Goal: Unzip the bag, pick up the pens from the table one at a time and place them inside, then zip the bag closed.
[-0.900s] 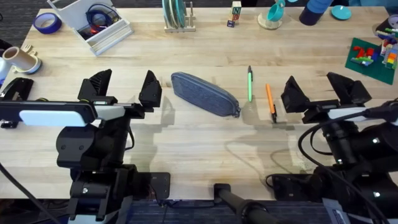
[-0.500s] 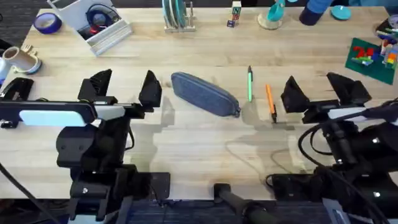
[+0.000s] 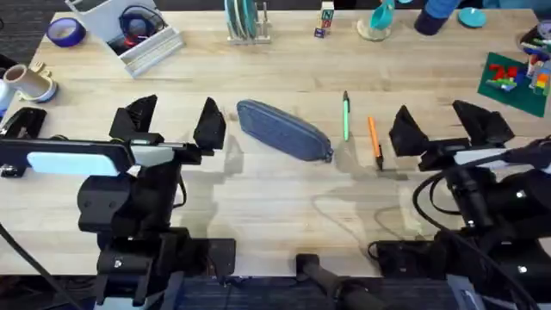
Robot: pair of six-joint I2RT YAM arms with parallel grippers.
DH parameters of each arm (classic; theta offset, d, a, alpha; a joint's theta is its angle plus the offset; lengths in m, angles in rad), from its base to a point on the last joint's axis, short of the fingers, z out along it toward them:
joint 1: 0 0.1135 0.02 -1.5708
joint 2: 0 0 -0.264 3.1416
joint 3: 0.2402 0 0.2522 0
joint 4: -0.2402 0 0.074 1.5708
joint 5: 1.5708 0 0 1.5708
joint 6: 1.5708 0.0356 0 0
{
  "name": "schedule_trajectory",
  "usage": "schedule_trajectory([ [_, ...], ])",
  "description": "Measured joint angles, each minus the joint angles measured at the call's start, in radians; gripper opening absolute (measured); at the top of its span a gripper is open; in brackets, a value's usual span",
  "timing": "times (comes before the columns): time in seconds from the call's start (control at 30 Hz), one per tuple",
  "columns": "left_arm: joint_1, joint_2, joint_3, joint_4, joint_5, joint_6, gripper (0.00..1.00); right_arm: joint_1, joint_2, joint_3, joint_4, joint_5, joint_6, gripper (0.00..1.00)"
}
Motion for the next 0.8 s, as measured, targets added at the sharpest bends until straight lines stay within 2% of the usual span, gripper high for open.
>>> schedule_trajectory([
  [0.17,0.0,0.0,0.041,-0.049,0.0,0.0,0.994,0.0,0.0,0.035,-0.061,-0.004,-0.012,0.996],
  [0.33,0.0,0.0,0.164,-0.151,0.0,0.0,0.993,0.0,0.0,0.124,-0.159,-0.005,-0.016,0.996],
  [0.6,0.0,0.01,0.435,-0.361,-0.001,0.013,0.994,0.0,0.0,0.371,-0.377,-0.008,-0.016,0.996],
  [0.8,0.0,0.124,0.669,-0.515,0.0,0.02,0.993,0.0,0.036,0.551,-0.506,-0.011,-0.016,0.995],
])
